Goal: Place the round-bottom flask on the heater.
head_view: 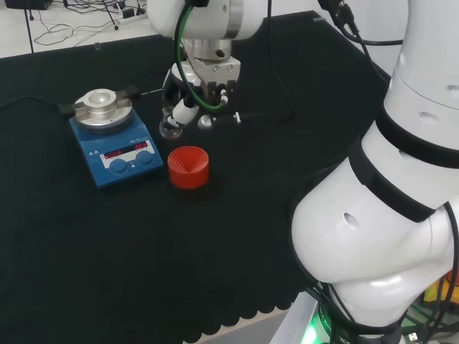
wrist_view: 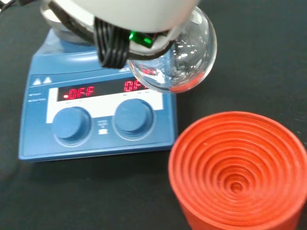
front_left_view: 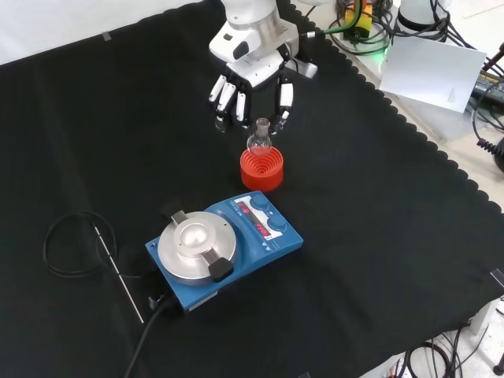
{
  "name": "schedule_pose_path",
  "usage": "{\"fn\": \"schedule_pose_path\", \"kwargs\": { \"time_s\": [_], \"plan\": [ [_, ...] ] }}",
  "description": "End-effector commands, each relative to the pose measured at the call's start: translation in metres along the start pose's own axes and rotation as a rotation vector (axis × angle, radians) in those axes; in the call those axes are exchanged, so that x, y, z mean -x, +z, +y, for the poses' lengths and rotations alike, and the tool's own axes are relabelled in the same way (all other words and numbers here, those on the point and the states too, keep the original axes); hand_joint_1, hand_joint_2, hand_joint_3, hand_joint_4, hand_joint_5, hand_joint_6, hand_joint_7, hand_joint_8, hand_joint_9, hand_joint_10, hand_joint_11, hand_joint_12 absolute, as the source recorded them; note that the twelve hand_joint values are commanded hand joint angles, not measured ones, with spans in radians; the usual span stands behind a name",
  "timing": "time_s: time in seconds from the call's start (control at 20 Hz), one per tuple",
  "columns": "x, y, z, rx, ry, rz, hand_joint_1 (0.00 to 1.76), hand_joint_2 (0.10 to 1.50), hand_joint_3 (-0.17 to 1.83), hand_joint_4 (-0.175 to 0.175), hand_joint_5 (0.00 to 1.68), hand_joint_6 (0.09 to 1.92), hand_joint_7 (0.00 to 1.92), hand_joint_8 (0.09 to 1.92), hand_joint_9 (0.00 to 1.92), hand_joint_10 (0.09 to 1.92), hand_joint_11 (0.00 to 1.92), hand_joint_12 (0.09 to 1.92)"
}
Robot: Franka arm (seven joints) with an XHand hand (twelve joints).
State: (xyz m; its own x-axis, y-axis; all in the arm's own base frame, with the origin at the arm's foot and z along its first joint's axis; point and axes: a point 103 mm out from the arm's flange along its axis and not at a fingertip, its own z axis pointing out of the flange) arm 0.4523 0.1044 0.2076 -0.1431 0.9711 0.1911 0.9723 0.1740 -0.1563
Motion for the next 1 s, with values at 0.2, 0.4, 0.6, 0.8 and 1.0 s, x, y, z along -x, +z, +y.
{"fn": "schedule_pose_path", "kwargs": {
  "time_s": [0.2,0.4,0.6,0.8,1.0],
  "plan": [
    [-0.016,-0.056,0.07,-0.004,-0.039,-0.078,1.13,0.62,0.78,0.091,1.21,0.84,0.46,0.65,0.78,0.54,0.51,1.28],
    [-0.024,-0.064,0.091,-0.011,-0.056,-0.084,1.13,0.62,0.79,0.093,1.21,0.84,0.45,0.65,0.78,0.54,0.51,1.28],
    [-0.027,-0.07,0.109,-0.007,-0.059,-0.082,1.13,0.62,0.79,0.094,1.21,0.84,0.45,0.65,0.78,0.54,0.51,1.28],
    [-0.03,-0.071,0.121,-0.011,-0.075,-0.079,1.13,0.62,0.79,0.095,1.21,0.84,0.45,0.65,0.78,0.54,0.51,1.28],
    [-0.037,-0.067,0.127,-0.019,-0.088,-0.081,1.13,0.62,0.79,0.096,1.21,0.84,0.45,0.65,0.78,0.54,0.51,1.28]
  ]
}}
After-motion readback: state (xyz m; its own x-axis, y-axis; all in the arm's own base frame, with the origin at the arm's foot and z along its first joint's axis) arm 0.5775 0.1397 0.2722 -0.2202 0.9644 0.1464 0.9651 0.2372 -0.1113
